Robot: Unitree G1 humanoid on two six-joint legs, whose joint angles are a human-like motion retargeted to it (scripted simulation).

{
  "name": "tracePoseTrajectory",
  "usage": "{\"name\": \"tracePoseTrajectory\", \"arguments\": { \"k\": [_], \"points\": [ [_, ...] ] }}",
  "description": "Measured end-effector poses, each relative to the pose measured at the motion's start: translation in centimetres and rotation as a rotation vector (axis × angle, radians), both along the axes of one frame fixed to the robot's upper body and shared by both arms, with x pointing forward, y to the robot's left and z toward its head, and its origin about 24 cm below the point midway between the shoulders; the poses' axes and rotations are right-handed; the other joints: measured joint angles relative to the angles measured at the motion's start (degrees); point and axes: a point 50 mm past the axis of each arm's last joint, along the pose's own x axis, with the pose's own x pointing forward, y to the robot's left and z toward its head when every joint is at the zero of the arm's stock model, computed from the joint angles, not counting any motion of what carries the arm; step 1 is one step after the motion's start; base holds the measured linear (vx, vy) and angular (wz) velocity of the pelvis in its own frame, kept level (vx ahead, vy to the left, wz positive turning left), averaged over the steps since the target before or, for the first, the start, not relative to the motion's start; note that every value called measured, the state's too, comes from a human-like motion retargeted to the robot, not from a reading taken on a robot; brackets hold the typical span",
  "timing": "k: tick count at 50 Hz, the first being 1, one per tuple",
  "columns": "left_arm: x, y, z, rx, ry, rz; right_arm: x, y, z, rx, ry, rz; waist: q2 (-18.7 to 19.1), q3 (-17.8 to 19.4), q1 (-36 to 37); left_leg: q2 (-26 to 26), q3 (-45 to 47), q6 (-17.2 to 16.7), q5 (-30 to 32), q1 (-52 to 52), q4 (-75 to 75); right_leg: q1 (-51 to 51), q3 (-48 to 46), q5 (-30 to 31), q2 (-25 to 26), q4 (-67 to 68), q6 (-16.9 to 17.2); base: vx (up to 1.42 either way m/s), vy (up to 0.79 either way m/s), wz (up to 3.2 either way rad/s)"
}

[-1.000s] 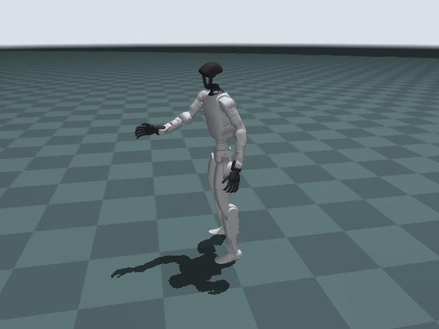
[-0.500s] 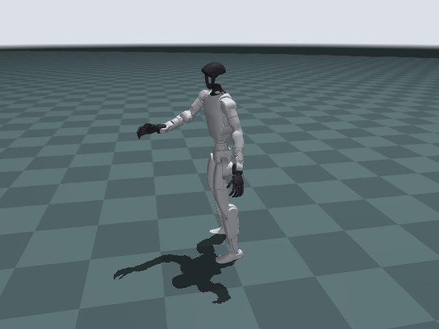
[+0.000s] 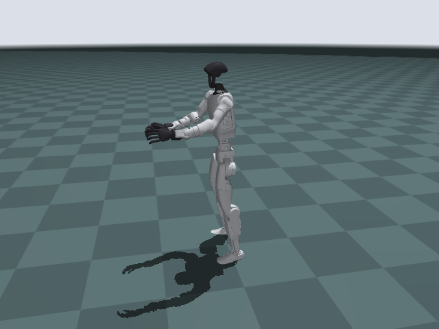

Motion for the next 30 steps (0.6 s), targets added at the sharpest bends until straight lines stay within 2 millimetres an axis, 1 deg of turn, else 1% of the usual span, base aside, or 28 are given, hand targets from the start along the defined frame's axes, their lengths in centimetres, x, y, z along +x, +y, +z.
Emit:
{"name": "tracePoseTrajectory", "arguments": {
  "k": [3,5,10,12,14,16,18,20,22,24,27,30],
  "points": [
    [0.9,-2.5,2.6,0.192,-0.059,-0.061,-0.2,0.6,-0.1,-0.027,-0.004,0.037,0.72,-0.26,-1.76,0.05,0.82,0.04,-0.19,0.17,0.1,-0.32,0.83,0.19,0.06,0.0,0.09,-0.01,0.01,-0.23],
    [1.3,-4.0,4.4,0.361,-0.115,-0.074,-0.4,0.9,-0.2,-0.042,-0.014,0.052,1.21,-0.43,-2.85,0.08,1.34,0.05,-0.3,0.27,0.15,-0.52,1.34,0.31,0.1,0.01,0.19,0.0,0.01,-0.22],
    [1.8,-7.7,9.0,0.941,-0.308,-0.065,-0.6,1.3,-0.3,-0.062,-0.051,0.045,2.43,-0.92,-5.16,0.14,2.36,0.03,-0.5,0.43,0.24,-0.96,2.3,0.51,0.17,0.01,0.62,0.0,0.0,-0.08],
    [1.8,-9.5,10.5,1.171,-0.392,-0.078,-0.5,1.5,-0.3,-0.064,-0.06,0.031,2.85,-1.12,-5.86,0.14,2.62,0.04,-0.56,0.45,0.27,-1.09,2.52,0.55,0.17,0.01,0.78,0.0,0.0,0.0],
    [1.7,-11.6,11.7,1.37,-0.469,-0.107,-0.4,1.6,-0.3,-0.066,-0.067,0.013,3.2,-1.3,-6.46,0.14,2.79,0.05,-0.61,0.44,0.31,-1.18,2.66,0.57,0.17,0.0,0.92,0.0,0.0,0.0],
    [1.5,-13.8,12.4,1.533,-0.535,-0.15,-0.3,1.8,-0.2,-0.068,-0.072,-0.005,3.49,-1.46,-6.96,0.12,2.89,0.07,-0.65,0.42,0.35,-1.23,2.73,0.56,0.15,0.0,1.03,0.0,0.0,0.0],
    [1.3,-15.8,12.6,1.663,-0.588,-0.2,-0.1,2.0,0.0,-0.07,-0.078,-0.019,3.75,-1.58,-7.4,0.1,2.91,0.09,-0.67,0.4,0.37,-1.24,2.73,0.53,0.12,0.0,1.09,0.0,0.0,0.0],
    [1.0,-17.7,12.3,1.766,-0.627,-0.254,0.2,2.3,0.2,-0.073,-0.083,-0.029,4.01,-1.67,-7.81,0.08,2.88,0.1,-0.69,0.39,0.4,-1.22,2.69,0.48,0.08,0.0,1.12,0.0,0.0,0.0],
    [0.8,-19.2,11.4,1.844,-0.642,-0.313,0.4,3.0,0.4,-0.079,-0.084,-0.026,4.15,-2.07,-8.42,0.04,2.84,0.09,-0.75,0.36,0.44,-1.2,2.62,0.34,0.02,0.04,1.17,0.0,0.0,0.0],
    [0.7,-20.6,10.6,1.896,-0.657,-0.357,0.7,3.2,1.0,-0.081,-0.096,-0.03,4.65,-1.81,-8.64,0.02,2.69,0.09,-0.7,0.36,0.41,-1.12,2.5,0.28,0.0,0.05,1.08,0.0,0.0,0.0],
    [0.6,-21.8,9.1,1.928,-0.647,-0.41,1.1,3.8,1.7,-0.102,-0.109,-0.026,5.79,-1.76,-9.2,-0.01,2.5,0.05,-0.7,0.43,0.4,-0.94,2.32,0.1,-0.04,0.09,1.01,0.0,0.0,0.0],
    [0.7,-22.4,7.6,1.933,-0.616,-0.438,1.3,4.4,2.3,-0.118,-0.121,-0.023,6.55,-1.77,-9.82,-0.02,2.29,-0.01,-0.68,0.49,0.38,-0.76,2.11,-0.1,-0.07,0.14,0.9,0.0,0.0,0.0]
  ]
}}
